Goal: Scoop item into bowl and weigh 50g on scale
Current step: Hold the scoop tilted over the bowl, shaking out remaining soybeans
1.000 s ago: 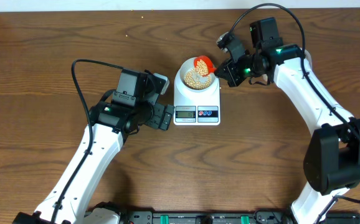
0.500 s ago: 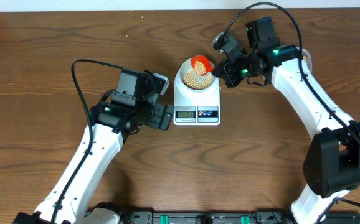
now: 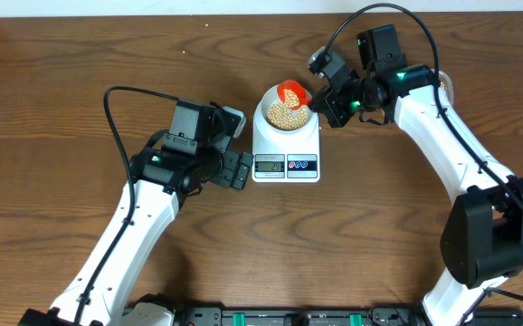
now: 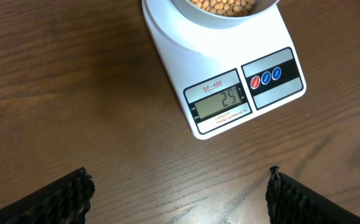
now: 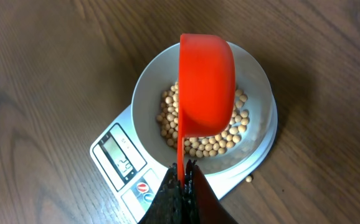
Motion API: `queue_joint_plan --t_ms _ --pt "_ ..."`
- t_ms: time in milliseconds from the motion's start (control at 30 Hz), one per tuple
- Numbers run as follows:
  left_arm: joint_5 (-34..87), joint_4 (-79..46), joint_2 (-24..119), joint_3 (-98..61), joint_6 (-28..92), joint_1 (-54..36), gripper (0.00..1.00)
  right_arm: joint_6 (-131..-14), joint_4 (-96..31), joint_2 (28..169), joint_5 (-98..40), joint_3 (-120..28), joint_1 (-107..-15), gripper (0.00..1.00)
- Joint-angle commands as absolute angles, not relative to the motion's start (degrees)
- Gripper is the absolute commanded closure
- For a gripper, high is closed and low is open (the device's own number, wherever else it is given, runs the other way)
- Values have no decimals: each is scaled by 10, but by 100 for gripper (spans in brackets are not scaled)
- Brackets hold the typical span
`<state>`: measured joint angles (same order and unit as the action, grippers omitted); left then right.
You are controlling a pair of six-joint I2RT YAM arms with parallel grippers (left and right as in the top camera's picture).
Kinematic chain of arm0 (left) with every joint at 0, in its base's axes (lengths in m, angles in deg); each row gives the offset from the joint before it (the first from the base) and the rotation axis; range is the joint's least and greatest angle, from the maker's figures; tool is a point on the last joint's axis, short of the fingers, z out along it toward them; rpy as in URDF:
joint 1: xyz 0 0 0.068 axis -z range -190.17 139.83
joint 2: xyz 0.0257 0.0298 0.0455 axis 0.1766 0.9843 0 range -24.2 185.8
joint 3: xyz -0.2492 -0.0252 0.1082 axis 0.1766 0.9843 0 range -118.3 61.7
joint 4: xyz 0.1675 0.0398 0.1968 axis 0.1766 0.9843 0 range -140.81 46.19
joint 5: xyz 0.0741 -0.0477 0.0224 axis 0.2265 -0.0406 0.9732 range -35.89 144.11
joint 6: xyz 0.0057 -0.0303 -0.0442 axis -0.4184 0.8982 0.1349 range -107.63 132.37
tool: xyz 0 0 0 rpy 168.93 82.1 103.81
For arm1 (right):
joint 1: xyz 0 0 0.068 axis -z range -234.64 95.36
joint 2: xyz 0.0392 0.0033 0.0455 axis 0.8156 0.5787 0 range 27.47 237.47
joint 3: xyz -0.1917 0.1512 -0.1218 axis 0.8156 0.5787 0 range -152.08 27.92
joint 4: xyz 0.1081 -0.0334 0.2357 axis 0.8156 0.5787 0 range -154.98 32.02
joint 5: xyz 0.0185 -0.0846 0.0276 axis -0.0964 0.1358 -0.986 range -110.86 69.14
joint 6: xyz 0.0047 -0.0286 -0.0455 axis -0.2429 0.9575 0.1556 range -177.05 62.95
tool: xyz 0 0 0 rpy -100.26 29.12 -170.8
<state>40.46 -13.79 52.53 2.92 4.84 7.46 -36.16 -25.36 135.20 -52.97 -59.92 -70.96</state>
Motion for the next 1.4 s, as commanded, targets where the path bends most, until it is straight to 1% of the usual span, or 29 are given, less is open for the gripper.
queue_joint_plan --t_ms 0,833,1133,1367 --pt "400 -138 526 32 47 73 9 -340 -253 1335 -533 -613 -712 99" --pt "400 -138 526 32 47 73 9 -284 -255 1335 -533 -613 -712 99" --pt "400 -138 526 32 47 73 9 -246 -255 1335 -533 -613 -713 99" --pt "400 -138 526 32 47 73 9 -246 -255 1335 -533 -613 -712 99"
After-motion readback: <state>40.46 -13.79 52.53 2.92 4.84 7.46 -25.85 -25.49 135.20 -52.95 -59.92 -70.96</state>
